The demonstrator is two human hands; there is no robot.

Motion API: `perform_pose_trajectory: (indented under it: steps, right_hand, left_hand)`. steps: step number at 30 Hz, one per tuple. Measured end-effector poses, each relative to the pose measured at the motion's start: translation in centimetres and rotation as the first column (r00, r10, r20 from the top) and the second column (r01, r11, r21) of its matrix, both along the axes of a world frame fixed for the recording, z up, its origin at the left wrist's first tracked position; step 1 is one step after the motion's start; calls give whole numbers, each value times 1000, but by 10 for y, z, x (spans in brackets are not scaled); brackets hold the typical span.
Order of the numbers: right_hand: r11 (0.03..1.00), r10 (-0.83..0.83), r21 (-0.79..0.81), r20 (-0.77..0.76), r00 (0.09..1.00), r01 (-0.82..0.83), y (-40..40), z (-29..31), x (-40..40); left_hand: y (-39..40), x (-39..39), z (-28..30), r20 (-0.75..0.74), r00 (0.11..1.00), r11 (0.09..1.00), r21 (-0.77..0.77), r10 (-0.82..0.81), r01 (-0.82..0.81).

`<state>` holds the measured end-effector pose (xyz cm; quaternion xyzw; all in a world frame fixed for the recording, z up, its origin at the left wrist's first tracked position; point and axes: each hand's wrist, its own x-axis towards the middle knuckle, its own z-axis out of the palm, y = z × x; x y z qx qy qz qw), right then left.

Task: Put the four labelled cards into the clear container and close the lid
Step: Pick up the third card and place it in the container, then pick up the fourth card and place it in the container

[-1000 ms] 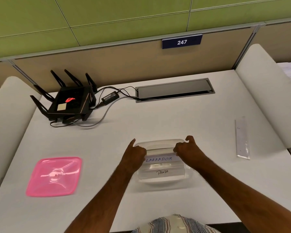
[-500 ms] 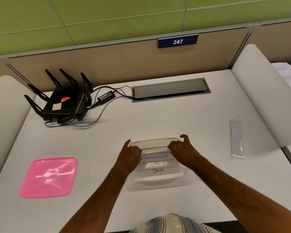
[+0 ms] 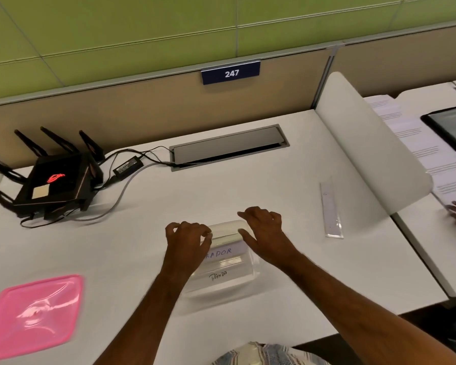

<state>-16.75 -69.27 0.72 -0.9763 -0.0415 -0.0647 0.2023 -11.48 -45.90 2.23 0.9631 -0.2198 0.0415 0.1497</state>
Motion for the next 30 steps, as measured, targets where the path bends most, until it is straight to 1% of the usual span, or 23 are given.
perform_pose_trajectory:
  steps: [4,10,13,18,21,28,30]
  right_hand:
    - [992,-118,44,-7,993,118,-20,-5,-10]
    - [953,-294,58,-57,954,297,-59,-24,-31]
    - [926,-374,30,-72,925,377,-79,-32,-41]
    - [852,-513,49,-113,851,521,-110,-44,-58]
    - [803,-582,42,-157,798,594,-128,-50,-65]
    - [704,-668,55,-285,687,708,-158,-63,-74]
    - [680,-680,71,-312,664,730,-165,-67,-75]
  left_hand:
    - [-28,6,3,-74,997,995,-100,17,-25]
    - [-75,13,4,-118,989,984,-167,-84,64]
    - [-101,16,4,-156,978,980,-164,-137,112]
    - [-146,23,2,-243,944,970,-155,-223,189]
    - [-173,27,1,-312,911,958,-186,-268,219]
    - [-234,38,-6,-476,818,946,-189,-322,263]
    - [-253,41,-10,-494,803,942,-147,-334,302]
